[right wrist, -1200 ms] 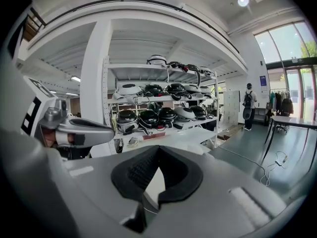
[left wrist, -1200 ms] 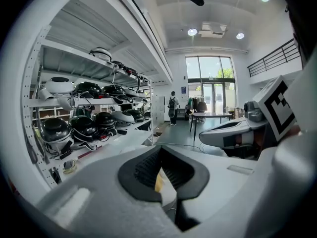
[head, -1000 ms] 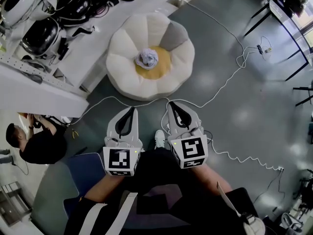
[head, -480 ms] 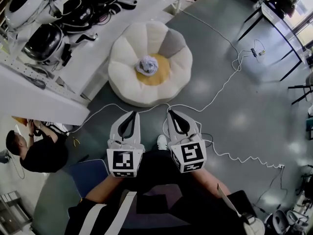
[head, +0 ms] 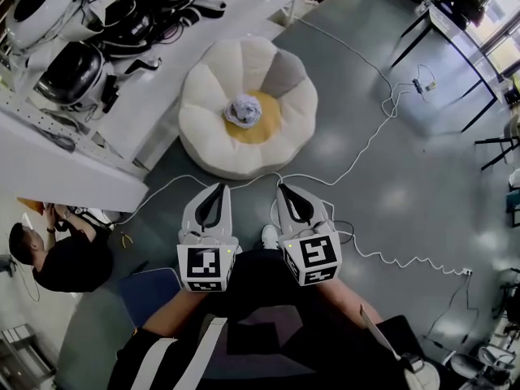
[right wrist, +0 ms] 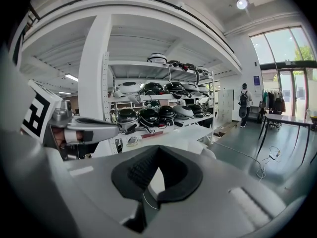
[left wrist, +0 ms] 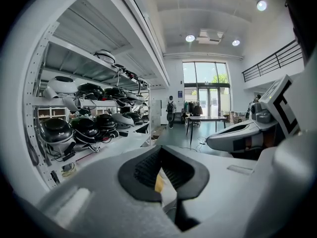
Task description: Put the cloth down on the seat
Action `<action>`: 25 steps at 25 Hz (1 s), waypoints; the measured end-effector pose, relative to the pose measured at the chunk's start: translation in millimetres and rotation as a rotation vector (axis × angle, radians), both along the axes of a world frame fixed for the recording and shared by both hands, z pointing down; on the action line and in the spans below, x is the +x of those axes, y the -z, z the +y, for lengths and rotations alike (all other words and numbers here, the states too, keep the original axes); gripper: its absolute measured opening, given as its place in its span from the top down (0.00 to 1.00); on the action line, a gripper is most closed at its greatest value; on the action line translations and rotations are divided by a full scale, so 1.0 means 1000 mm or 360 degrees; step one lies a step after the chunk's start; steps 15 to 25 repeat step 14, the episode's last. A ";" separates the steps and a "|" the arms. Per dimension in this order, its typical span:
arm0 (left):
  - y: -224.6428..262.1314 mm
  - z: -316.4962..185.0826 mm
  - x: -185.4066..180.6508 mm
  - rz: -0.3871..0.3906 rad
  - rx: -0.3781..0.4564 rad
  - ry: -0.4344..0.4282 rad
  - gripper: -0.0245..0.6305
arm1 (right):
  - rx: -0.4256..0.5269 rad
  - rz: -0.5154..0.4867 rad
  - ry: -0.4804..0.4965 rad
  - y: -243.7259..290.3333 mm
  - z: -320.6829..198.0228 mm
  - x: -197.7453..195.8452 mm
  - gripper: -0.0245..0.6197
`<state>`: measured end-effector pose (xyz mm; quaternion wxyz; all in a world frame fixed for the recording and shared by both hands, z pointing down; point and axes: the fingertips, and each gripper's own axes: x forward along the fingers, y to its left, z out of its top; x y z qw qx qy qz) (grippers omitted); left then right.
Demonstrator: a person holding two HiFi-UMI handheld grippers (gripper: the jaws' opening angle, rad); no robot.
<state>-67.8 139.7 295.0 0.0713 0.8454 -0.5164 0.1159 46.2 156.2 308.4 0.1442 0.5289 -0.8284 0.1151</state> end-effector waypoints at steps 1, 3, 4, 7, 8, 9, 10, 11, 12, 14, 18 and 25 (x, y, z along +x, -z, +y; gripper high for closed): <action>0.000 -0.001 0.000 0.0001 -0.0001 -0.0005 0.96 | -0.0003 0.0004 0.0000 0.000 0.000 0.000 0.96; -0.001 -0.002 0.000 0.0002 -0.0001 -0.0012 0.96 | -0.0007 0.0010 -0.0001 -0.001 0.000 0.000 0.96; -0.001 -0.002 0.001 0.0003 0.0000 -0.0014 0.96 | -0.0009 0.0012 -0.0002 -0.002 0.000 0.000 0.96; 0.000 -0.002 0.000 0.0004 0.0004 -0.0015 0.96 | -0.0006 0.0016 -0.0004 0.000 -0.001 0.001 0.96; 0.001 -0.002 -0.001 0.0003 0.0005 -0.0013 0.96 | -0.0002 0.0016 -0.0002 0.001 -0.001 0.001 0.96; 0.001 -0.001 -0.001 0.0003 0.0006 -0.0012 0.96 | 0.0002 0.0016 0.0000 0.002 -0.001 0.000 0.96; 0.002 0.000 -0.001 0.0004 0.0006 -0.0012 0.96 | 0.0005 0.0018 0.0002 0.003 -0.001 0.000 0.96; 0.003 0.000 0.000 0.0004 0.0007 -0.0012 0.96 | 0.0007 0.0020 0.0004 0.003 0.000 0.000 0.96; 0.003 0.001 0.000 0.0005 0.0008 -0.0013 0.96 | 0.0010 0.0024 0.0006 0.004 0.001 0.000 0.96; 0.004 0.003 0.000 0.0007 0.0010 -0.0018 0.96 | 0.0016 0.0034 0.0009 0.005 0.002 0.000 0.96; 0.004 0.003 0.000 0.0007 0.0010 -0.0018 0.96 | 0.0016 0.0034 0.0009 0.005 0.002 0.000 0.96; 0.004 0.003 0.000 0.0007 0.0010 -0.0018 0.96 | 0.0016 0.0034 0.0009 0.005 0.002 0.000 0.96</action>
